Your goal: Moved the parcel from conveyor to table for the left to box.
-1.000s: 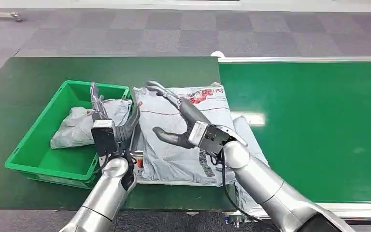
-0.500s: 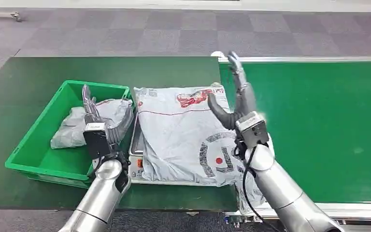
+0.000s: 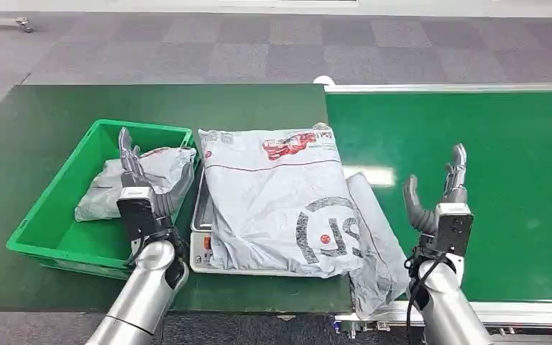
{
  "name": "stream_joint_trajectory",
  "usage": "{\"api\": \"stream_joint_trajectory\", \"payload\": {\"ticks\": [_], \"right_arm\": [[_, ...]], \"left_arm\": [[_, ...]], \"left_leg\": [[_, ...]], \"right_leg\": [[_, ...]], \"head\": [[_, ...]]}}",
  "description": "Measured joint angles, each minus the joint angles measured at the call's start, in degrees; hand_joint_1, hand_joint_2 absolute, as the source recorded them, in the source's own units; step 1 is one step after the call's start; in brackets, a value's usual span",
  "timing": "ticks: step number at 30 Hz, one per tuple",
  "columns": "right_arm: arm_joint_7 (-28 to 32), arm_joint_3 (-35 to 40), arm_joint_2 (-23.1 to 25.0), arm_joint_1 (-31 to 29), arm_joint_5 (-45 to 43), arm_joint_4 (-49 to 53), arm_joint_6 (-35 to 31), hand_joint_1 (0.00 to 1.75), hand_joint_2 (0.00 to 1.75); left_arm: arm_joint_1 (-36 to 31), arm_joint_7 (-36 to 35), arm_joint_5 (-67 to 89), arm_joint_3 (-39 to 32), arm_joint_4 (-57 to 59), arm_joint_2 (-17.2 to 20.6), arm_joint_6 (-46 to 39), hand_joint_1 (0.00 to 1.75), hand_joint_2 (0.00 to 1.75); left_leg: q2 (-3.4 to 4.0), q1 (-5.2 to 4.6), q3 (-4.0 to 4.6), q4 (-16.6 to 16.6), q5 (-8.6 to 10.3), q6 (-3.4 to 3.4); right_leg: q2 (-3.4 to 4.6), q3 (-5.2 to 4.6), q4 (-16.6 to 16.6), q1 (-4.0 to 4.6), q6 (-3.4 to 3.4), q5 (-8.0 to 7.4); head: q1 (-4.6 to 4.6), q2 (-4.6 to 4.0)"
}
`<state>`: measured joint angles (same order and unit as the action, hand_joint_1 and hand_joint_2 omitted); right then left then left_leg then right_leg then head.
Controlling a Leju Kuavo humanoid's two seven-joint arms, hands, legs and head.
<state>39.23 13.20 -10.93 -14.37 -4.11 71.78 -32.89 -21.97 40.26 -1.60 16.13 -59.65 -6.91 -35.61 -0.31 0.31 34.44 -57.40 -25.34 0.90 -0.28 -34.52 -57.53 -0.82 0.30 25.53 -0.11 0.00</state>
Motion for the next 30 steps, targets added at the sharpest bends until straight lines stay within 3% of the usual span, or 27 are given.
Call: {"api": "stream_joint_trajectory", "payload": {"ticks": [10,20,24,30], "right_arm": [[-0.50,-2.27,0.00,0.73,2.73,-6.67,2.08,0.00,1.75],[0.83,-4.00,0.52,0.43,-0.13,-12.39,9.03,0.00,1.75],[0.85,-4.63,0.63,0.45,0.20,-12.83,9.71,0.00,1.75],[0.85,-5.35,0.87,0.52,0.57,-13.24,10.58,0.00,1.75]], "left_arm": [[0.00,0.00,0.02,0.00,0.02,0.09,0.96,0.00,1.75],[-0.01,0.00,2.19,0.07,0.00,0.50,0.43,0.00,1.75],[-0.26,0.04,6.67,3.83,0.02,1.55,-3.08,0.00,1.75],[-1.71,0.02,8.29,10.56,0.15,3.32,0.79,0.00,1.75]], "left_leg": [[0.02,0.00,-0.01,-0.01,0.01,-0.01],[0.02,0.00,-0.01,0.00,0.01,-0.01],[0.03,0.00,-0.01,-0.01,0.01,-0.01],[0.03,-0.01,-0.02,-0.01,0.01,-0.01]], "right_leg": [[0.06,0.02,0.00,-0.02,0.01,-0.01],[0.05,0.01,0.00,-0.01,0.00,0.00],[0.05,0.01,0.00,-0.02,0.01,0.00],[0.09,0.00,0.00,-0.02,0.01,-0.01]], "head": [[0.00,0.00],[0.00,0.00],[0.00,0.00],[0.00,0.00]]}}
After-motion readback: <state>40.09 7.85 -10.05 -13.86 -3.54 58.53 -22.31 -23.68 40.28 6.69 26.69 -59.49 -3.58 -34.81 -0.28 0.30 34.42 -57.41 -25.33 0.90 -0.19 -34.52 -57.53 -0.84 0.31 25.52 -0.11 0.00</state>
